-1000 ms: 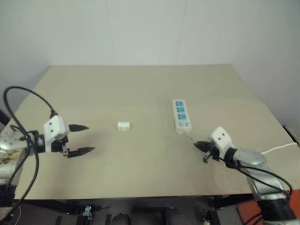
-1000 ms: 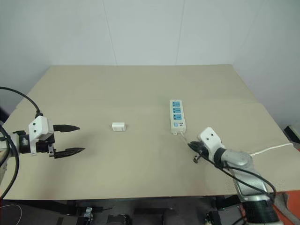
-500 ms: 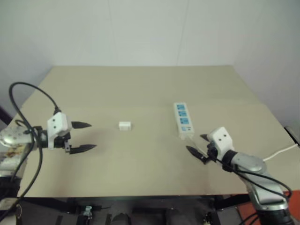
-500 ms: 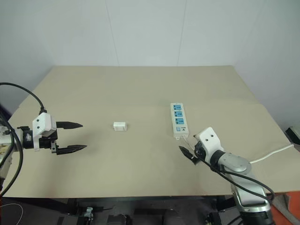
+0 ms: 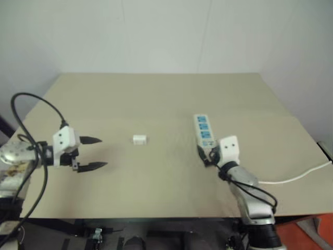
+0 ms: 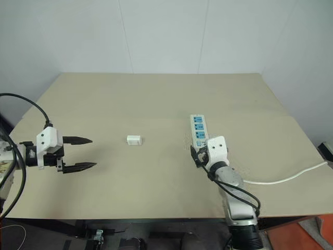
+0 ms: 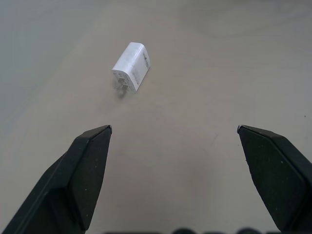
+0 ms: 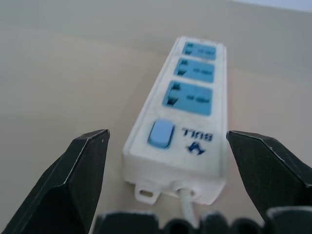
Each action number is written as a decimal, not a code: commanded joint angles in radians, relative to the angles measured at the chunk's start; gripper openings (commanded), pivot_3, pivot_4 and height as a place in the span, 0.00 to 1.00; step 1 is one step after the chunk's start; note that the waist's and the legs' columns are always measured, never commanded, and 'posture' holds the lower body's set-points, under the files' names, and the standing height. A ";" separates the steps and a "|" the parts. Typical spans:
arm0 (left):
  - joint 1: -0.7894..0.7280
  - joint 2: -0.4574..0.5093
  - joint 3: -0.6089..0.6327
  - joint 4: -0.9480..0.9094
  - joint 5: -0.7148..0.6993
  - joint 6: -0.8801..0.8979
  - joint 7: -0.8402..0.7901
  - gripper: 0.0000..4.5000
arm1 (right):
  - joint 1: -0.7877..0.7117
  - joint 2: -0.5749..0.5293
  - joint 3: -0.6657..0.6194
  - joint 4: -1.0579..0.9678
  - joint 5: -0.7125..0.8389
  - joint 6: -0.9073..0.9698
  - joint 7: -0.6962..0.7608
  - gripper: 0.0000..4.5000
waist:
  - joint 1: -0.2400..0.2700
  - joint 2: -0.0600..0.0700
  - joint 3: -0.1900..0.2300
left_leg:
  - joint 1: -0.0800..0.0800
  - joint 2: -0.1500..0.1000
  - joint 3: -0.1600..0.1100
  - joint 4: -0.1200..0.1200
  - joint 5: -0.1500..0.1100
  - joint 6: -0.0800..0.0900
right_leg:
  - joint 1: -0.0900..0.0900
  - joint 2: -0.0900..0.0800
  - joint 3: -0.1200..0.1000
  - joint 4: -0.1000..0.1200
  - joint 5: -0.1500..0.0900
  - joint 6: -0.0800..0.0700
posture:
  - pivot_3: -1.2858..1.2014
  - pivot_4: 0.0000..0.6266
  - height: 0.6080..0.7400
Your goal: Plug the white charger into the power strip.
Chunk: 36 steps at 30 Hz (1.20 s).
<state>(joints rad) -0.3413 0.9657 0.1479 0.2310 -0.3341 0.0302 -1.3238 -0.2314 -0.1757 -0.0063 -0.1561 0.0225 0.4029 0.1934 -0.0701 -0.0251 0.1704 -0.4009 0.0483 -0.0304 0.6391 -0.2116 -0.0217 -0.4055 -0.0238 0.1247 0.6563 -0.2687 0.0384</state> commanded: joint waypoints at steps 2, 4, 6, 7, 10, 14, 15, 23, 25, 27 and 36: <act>-0.001 0.001 0.014 -0.027 -0.003 -0.006 0.011 1.00 | -0.034 0.033 0.007 0.055 -0.042 -0.081 -0.079 1.00 | 0.000 0.000 0.000 | 0.000 0.000 0.000 0.000 0.000 0.000 | 0.000 0.000 0.000 0.000 0.000 0.000 | 0.52 0.24 1.00; -0.003 -0.001 0.013 -0.026 -0.002 -0.008 0.013 1.00 | -0.044 0.054 -0.003 0.092 -0.053 -0.107 -0.118 1.00 | -0.001 0.000 0.000 | 0.001 0.000 0.000 0.000 0.000 0.000 | 0.000 0.000 0.000 0.001 0.000 0.000 | 0.52 0.24 1.00; -0.005 -0.005 0.012 -0.026 0.000 -0.011 0.018 1.00 | -0.051 0.062 -0.010 0.119 -0.063 -0.146 -0.143 1.00 | -0.001 0.000 0.000 | 0.001 0.000 0.000 0.000 0.000 0.000 | 0.000 0.000 0.000 0.001 0.000 0.000 | 0.52 0.24 1.00; -0.006 -0.007 0.012 -0.025 0.001 -0.013 0.020 1.00 | -0.054 0.066 -0.018 0.128 -0.053 -0.148 -0.144 1.00 | -0.001 0.000 0.000 | 0.001 0.000 0.000 0.000 0.000 0.000 | 0.000 0.000 0.000 0.001 0.000 0.000 | 0.52 0.24 1.00; -0.009 -0.010 0.008 -0.022 0.004 -0.015 0.021 1.00 | -0.059 0.066 -0.024 0.155 -0.046 -0.150 -0.144 1.00 | -0.001 -0.001 0.000 | 0.001 0.000 0.000 0.000 0.000 0.000 | 0.000 0.000 0.000 0.001 0.000 0.000 | 0.52 0.24 1.00; -0.015 -0.014 0.006 -0.018 0.005 -0.018 0.024 1.00 | -0.052 0.079 -0.028 0.173 -0.023 -0.183 -0.139 1.00 | -0.001 -0.001 -0.001 | 0.001 0.000 0.000 0.000 0.000 0.000 | 0.000 0.000 0.000 0.001 0.000 0.000 | 0.52 0.24 1.00; -0.017 -0.016 0.005 -0.016 0.006 -0.020 0.025 1.00 | -0.049 0.083 -0.022 0.183 -0.022 -0.206 -0.135 1.00 | -0.002 -0.001 -0.001 | 0.001 0.000 0.000 0.000 0.000 0.000 | 0.000 0.000 0.000 0.001 0.000 0.000 | 0.52 0.24 1.00; -0.023 -0.031 0.002 -0.016 0.012 -0.018 0.026 1.00 | -0.075 0.107 -0.015 0.263 -0.009 -0.266 -0.128 1.00 | -0.005 -0.001 -0.001 | 0.001 0.000 0.000 0.000 0.000 0.000 | 0.000 0.000 0.000 0.001 0.000 0.000 | 0.52 0.24 1.00; -0.023 -0.032 0.002 -0.017 0.012 -0.018 0.027 1.00 | -0.086 0.106 -0.013 0.279 -0.010 -0.278 -0.124 1.00 | -0.007 -0.001 -0.001 | 0.002 0.000 0.000 0.000 0.000 0.000 | 0.000 0.000 0.000 0.001 0.000 0.000 | 0.52 0.24 1.00; -0.017 -0.030 0.005 -0.022 0.011 -0.017 0.028 1.00 | -0.097 0.109 -0.022 0.299 -0.003 -0.286 -0.126 1.00 | -0.008 -0.001 -0.001 | 0.002 0.001 0.000 0.000 0.000 0.000 | 0.001 0.001 0.000 0.002 0.000 0.000 | 0.52 0.24 1.00; -0.003 -0.029 0.009 -0.043 0.007 -0.006 0.038 1.00 | -0.108 0.114 -0.021 0.346 0.015 -0.304 -0.117 0.80 | -0.026 -0.003 -0.002 | 0.002 0.001 0.000 0.000 0.000 0.000 | 0.001 0.000 0.000 0.002 0.000 0.000 | 0.52 0.24 1.00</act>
<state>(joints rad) -0.3419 0.9297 0.1383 0.2224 -0.3179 0.0259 -1.2950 -0.3361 -0.0636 -0.0228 0.1870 0.0326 0.1127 0.0762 -0.0963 -0.0276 0.1689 -0.3986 0.0489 -0.0309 0.6391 -0.2116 -0.0217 -0.4043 -0.0233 0.1247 0.6583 -0.2685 0.0381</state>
